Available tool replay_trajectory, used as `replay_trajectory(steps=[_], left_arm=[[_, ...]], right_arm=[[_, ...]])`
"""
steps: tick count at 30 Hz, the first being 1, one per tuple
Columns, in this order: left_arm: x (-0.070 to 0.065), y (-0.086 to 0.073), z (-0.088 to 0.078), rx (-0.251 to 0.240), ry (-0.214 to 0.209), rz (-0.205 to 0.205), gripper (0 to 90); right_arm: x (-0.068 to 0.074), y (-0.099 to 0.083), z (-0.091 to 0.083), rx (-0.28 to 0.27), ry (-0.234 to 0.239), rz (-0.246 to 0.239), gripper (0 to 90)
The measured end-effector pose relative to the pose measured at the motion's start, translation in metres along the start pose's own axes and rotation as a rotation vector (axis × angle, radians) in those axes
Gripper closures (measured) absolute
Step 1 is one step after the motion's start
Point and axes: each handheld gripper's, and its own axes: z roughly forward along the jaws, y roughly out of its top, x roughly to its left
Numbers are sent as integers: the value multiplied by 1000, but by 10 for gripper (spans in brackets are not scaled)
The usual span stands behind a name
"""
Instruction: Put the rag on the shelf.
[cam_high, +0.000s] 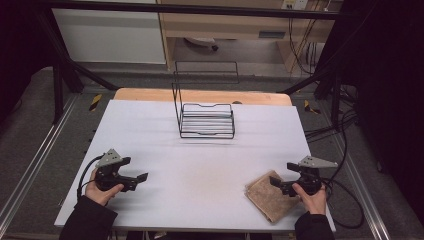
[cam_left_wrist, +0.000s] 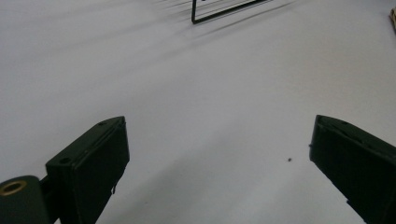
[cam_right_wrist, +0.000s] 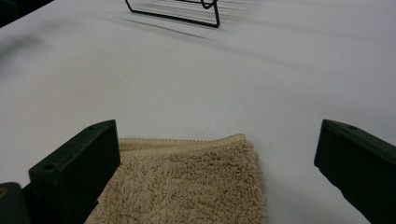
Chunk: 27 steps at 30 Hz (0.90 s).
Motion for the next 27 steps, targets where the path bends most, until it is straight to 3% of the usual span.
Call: replay_trajectory(steps=[9, 14, 18, 19, 20, 22, 27], left_arm=[[0, -1, -1, 3, 2, -1, 48], [1, -1, -1, 0, 5, -3, 50], [1, -2, -2, -1, 8, -5, 53], [1, -2, -1, 3, 7, -3, 53], [1, -2, -1, 5, 8, -2, 54], [1, -1, -1, 9, 8, -2, 56], [0, -1, 0, 10, 9, -3, 59]], right_arm=[[2, 2, 4, 34, -9, 3, 4], [3, 3, 10, 85, -48, 14, 35], [3, 2, 16, 136, -64, 5, 183], [3, 2, 16, 136, -64, 5, 183], [3, 1, 18, 153, -66, 5, 275], [1, 1, 20, 166, -73, 2, 350], [-5, -3, 22, 205, -83, 41, 482]])
